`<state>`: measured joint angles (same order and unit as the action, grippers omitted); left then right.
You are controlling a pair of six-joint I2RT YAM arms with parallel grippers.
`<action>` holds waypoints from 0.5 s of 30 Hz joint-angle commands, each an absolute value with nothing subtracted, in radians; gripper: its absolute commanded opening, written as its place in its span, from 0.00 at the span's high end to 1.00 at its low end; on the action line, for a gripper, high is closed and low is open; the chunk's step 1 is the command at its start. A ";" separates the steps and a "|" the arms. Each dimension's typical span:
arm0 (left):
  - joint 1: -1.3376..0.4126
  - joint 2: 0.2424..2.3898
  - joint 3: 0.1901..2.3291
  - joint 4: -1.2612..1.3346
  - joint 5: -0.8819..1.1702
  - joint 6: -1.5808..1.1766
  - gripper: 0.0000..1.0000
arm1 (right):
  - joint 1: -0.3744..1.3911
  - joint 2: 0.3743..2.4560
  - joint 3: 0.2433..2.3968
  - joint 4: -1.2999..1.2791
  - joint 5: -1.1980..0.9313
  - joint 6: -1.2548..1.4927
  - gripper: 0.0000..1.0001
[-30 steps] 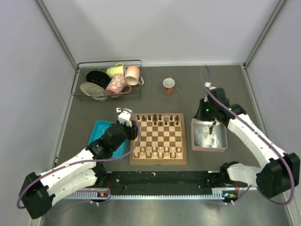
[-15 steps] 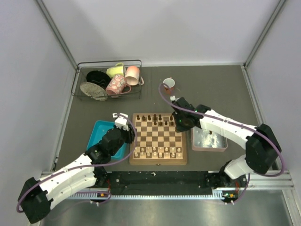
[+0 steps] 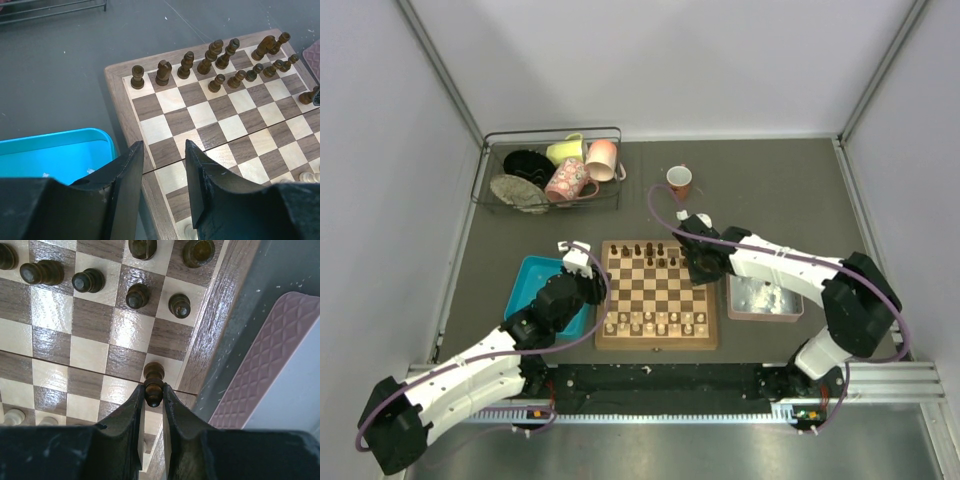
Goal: Set up the chess pieces on the board
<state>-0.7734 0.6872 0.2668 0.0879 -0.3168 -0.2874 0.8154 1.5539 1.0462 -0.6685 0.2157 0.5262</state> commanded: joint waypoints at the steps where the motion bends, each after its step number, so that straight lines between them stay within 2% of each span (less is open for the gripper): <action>1: -0.776 0.675 0.258 0.147 -0.331 -0.296 0.56 | 0.822 1.574 1.037 -0.624 0.236 0.548 0.93; 5: -0.776 0.675 0.256 0.149 -0.330 -0.296 0.56 | 0.822 1.586 1.032 -0.615 0.221 0.554 0.77; 8: -0.776 0.676 0.256 0.153 -0.328 -0.296 0.56 | 0.822 1.583 1.031 -0.604 0.207 0.554 0.70; 15: -0.776 0.675 0.255 0.153 -0.325 -0.296 0.56 | 0.822 1.516 1.022 -0.586 0.224 0.566 0.60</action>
<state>-0.7734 0.6872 0.2661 0.0990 -0.3164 -0.2893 0.8154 1.5772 1.0279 -0.6136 0.2085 0.5491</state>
